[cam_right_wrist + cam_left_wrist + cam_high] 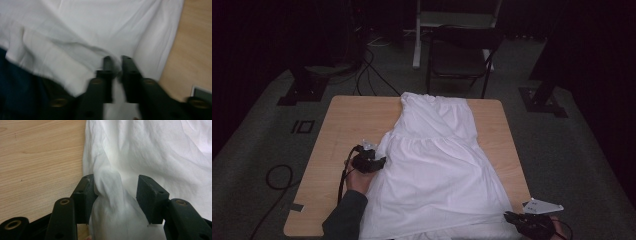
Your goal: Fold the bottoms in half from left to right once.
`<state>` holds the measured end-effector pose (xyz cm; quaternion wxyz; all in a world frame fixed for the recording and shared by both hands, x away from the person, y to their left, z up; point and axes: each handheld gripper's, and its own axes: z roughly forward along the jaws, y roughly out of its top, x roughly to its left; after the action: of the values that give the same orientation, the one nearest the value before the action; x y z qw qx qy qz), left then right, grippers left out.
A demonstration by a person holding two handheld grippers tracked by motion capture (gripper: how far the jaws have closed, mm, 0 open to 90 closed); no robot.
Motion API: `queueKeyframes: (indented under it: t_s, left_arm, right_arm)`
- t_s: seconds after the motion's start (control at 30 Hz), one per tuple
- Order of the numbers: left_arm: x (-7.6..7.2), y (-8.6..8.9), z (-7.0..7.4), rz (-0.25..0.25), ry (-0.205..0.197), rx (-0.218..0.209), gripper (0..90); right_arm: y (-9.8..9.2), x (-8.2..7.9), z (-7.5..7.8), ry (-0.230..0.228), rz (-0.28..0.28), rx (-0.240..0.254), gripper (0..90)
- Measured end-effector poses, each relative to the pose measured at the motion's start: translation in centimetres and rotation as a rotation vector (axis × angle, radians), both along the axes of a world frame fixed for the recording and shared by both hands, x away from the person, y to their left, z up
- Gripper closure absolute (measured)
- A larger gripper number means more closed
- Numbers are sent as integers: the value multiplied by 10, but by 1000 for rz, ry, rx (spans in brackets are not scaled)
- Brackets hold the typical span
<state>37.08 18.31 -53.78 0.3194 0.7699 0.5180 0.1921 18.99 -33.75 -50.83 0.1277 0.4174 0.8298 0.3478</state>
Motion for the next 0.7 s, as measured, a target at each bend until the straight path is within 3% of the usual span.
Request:
queueKeyframes:
  t_s: [0.1,0.13,0.2,0.3,0.4,0.5,0.6,0.7]
  left_arm:
    - [-1,-1,1,-4,-2,-2,474]
    - [-2,-2,1,-7,-1,-3,469]
    - [-3,-2,2,-15,1,-2,461]
    - [-6,-1,2,-19,8,-7,449]
    - [-10,0,-1,-22,21,-16,446]
    - [-10,0,-4,-22,30,-16,447]
    - [-11,-2,-5,-24,27,-17,437]
    - [-13,-4,-5,-27,19,-16,415]
  right_arm:
    - [6,11,0,-25,-29,25,612]
    - [12,28,-2,-44,-72,40,553]
    - [18,46,-6,-58,-124,36,523]
    - [25,72,-18,-50,-183,15,498]
    - [31,88,-27,-34,-219,23,496]
    - [39,93,-31,-17,-199,14,564]
    - [44,92,-32,0,-162,-20,859]
    - [44,81,-21,-31,-149,-13,898]
